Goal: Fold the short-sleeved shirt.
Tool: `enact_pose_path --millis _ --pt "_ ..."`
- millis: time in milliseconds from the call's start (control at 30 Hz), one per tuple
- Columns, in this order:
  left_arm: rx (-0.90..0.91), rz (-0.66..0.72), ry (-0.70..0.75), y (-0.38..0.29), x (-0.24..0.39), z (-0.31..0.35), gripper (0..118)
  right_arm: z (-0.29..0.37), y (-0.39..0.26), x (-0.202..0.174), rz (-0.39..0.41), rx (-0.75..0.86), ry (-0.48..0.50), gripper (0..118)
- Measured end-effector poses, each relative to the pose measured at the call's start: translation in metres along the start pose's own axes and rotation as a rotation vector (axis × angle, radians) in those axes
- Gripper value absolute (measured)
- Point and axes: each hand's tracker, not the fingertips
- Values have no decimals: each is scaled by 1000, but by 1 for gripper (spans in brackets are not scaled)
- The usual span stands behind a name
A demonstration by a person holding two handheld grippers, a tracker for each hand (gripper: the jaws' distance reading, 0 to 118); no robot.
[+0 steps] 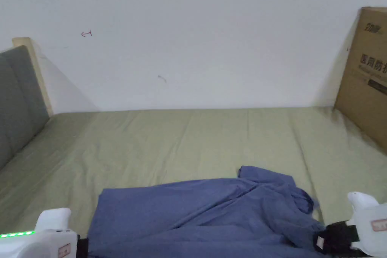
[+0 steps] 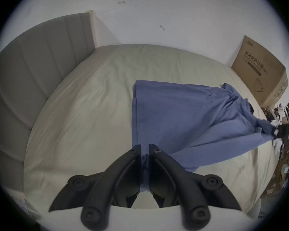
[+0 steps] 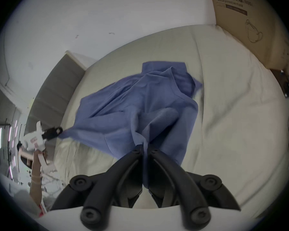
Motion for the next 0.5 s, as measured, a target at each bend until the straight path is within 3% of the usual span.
enact_pose_path --millis 100,267,400,500 --pt "8 -3 -11 -44 -7 41 8 39 -75 -14 27 -48 -3 3" --pt "-66 -13 -17 -125 -13 89 8 78 -182 -12 -59 -90 -1 3" --pt "-125 -45 -12 -166 -20 104 8 83 -239 -10 -151 -117 8 3" --pt "-164 -12 -4 -181 -22 108 13 78 -258 -18 -136 -119 -11 3"
